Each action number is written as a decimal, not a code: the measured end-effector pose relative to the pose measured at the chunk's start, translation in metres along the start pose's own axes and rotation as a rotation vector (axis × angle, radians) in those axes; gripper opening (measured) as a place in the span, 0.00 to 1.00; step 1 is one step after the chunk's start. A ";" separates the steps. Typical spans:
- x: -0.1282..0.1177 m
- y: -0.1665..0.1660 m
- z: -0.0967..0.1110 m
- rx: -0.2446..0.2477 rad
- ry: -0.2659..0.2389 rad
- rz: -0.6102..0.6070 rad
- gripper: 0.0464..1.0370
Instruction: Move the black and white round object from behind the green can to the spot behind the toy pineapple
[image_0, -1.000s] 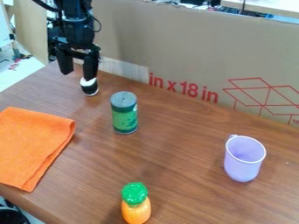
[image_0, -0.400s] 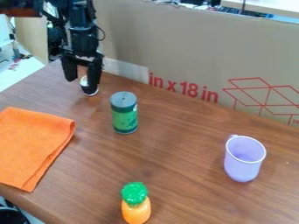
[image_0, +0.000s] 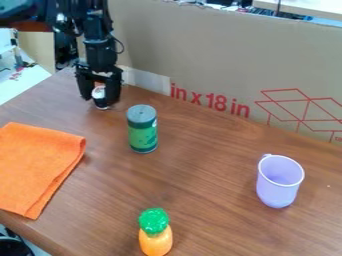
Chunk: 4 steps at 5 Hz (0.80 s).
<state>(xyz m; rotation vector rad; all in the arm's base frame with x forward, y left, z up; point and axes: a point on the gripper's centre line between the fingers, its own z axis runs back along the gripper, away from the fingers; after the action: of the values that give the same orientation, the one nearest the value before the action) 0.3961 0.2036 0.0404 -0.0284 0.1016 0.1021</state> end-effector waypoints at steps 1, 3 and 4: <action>0.000 0.005 -0.001 -0.018 -0.018 0.017 0.67; -0.022 0.005 0.059 -0.006 -0.140 0.082 0.55; -0.052 -0.004 0.099 0.011 -0.142 0.125 0.55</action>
<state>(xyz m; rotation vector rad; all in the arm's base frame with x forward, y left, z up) 0.3546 0.1976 0.1446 -0.0037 -0.0383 0.2283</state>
